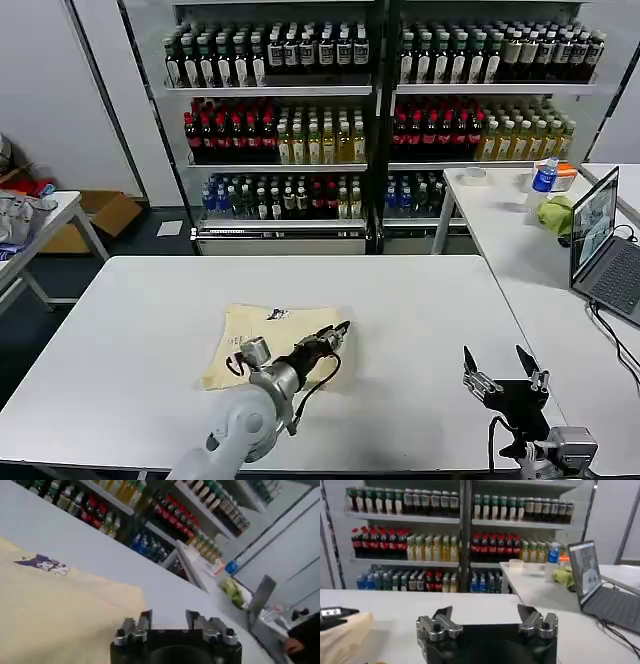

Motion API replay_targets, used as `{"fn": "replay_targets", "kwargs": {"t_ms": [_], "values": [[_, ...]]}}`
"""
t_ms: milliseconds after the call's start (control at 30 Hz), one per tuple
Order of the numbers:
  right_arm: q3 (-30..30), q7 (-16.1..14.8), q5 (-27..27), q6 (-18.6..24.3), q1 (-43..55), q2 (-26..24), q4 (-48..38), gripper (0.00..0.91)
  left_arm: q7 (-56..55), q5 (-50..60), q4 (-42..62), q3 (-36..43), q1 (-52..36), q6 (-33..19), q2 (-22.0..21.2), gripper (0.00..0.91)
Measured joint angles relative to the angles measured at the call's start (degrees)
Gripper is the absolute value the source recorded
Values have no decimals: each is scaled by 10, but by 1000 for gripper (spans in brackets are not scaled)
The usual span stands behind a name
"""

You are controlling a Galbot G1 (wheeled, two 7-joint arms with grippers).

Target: Fold and organize the clothes.

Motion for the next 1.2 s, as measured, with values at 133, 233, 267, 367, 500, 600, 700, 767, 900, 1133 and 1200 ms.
{"fn": "replay_targets", "kwargs": {"t_ms": [133, 233, 267, 367, 500, 600, 700, 767, 900, 1133, 1200], "values": [[-6, -4, 1, 0, 7, -4, -6, 907, 11, -12, -32, -25, 25, -7, 12, 907], [-15, -7, 6, -2, 17, -5, -12, 907, 22, -2, -55, -55, 49, -16, 29, 907], [-20, -6, 11, -4, 23, -3, -16, 907, 26, 8, -64, -67, 60, -20, 37, 907], [-37, -5, 30, -11, 43, 1, -27, 907, 36, 41, -88, -108, 95, -31, 60, 907], [-72, 1, 72, -26, 84, 12, -52, 907, 45, 80, -121, -169, 146, -45, 78, 907], [-100, 9, 115, -38, 123, 23, -76, 907, 52, 107, -135, -210, 180, -55, 85, 907], [-126, 17, 162, -48, 164, 38, -103, 907, 58, 129, -150, -243, 211, -64, 92, 907], [-143, 22, 191, -53, 191, 49, -123, 907, 60, 140, -158, -260, 227, -68, 95, 907], [-172, 30, 239, -64, 236, 75, -167, 907, 63, 157, -171, -283, 251, -73, 97, 907], [-206, 31, 303, -73, 303, 128, -246, 907, 67, 175, -182, -312, 277, -79, 100, 907], [-211, 30, 317, -73, 318, 143, -267, 907, 67, 178, -183, -317, 281, -80, 101, 907]]}}
